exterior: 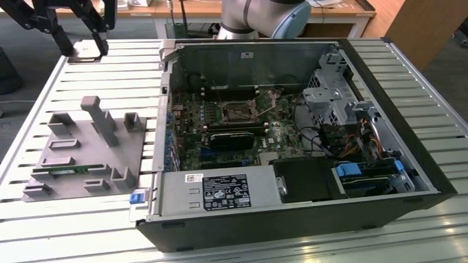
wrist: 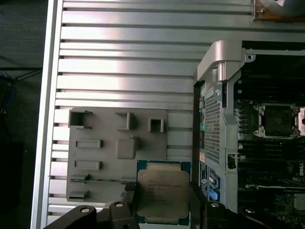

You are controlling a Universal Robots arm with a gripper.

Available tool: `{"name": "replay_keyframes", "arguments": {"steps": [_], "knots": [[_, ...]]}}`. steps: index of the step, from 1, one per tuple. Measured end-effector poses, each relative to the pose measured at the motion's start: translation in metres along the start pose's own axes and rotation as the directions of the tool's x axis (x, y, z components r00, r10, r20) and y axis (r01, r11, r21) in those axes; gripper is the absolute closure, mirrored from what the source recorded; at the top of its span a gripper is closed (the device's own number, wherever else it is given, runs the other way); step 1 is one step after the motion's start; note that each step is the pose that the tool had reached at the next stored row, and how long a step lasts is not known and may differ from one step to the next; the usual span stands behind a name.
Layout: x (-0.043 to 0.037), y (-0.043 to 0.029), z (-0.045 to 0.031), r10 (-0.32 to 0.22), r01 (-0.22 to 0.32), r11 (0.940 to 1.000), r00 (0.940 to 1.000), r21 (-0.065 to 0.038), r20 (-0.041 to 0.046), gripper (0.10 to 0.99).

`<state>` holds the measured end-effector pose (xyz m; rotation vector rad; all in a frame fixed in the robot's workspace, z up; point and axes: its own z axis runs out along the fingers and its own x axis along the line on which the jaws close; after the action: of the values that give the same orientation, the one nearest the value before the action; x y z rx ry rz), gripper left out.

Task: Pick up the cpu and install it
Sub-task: 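Pick up the cpu and move it towards the insertion slot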

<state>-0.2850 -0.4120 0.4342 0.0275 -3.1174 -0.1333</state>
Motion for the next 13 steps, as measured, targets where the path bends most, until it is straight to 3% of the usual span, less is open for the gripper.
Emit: {"name": "replay_keyframes", "arguments": {"steps": [13], "knots": [[-0.0208, -0.0004, -0.0004, 0.000, 0.000, 1.0000, 1.0000, 0.000, 0.0000, 0.557]]}}
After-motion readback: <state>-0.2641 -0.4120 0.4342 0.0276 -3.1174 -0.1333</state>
